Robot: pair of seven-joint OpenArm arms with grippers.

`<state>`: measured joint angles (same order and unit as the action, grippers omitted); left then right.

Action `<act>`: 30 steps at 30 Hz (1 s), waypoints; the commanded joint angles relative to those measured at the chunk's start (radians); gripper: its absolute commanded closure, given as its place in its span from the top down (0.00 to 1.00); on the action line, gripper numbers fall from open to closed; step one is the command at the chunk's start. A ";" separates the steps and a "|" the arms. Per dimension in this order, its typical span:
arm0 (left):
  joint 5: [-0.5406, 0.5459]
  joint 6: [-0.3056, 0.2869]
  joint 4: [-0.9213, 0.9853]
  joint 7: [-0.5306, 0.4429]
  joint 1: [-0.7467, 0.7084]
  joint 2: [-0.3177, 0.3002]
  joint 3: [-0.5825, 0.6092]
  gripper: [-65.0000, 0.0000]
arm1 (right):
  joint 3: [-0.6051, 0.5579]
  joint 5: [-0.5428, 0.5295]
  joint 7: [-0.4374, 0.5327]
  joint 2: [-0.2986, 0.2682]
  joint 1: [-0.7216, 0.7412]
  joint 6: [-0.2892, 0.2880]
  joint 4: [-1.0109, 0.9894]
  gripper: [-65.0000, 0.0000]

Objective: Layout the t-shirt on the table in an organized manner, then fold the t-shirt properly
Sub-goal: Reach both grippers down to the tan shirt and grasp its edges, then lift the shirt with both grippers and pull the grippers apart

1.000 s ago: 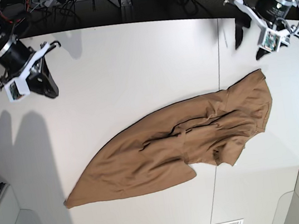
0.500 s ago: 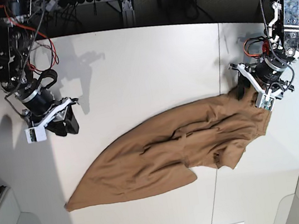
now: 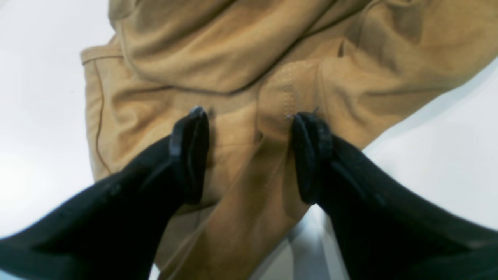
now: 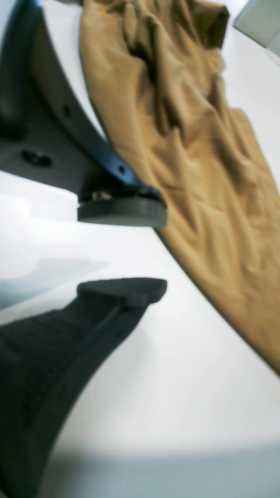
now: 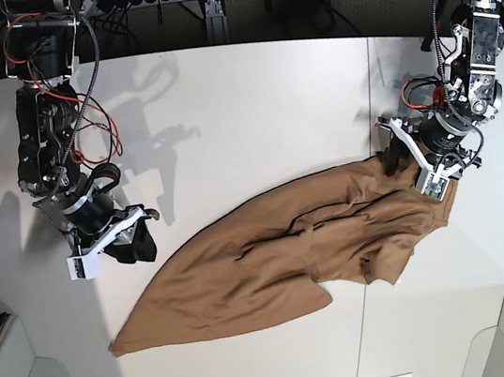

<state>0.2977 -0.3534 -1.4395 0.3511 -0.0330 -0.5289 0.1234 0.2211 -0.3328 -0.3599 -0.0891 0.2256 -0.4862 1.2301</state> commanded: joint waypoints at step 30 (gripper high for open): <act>0.129 -0.265 -0.018 0.023 -0.034 0.004 -0.005 0.00 | 0.002 0.109 0.148 0.106 0.171 -0.014 -0.293 0.00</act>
<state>0.4278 -0.6071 -1.4418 0.3740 -0.0746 -0.5125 0.1246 0.2230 -0.2134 -0.2359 0.0143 0.3737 -0.4854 0.9241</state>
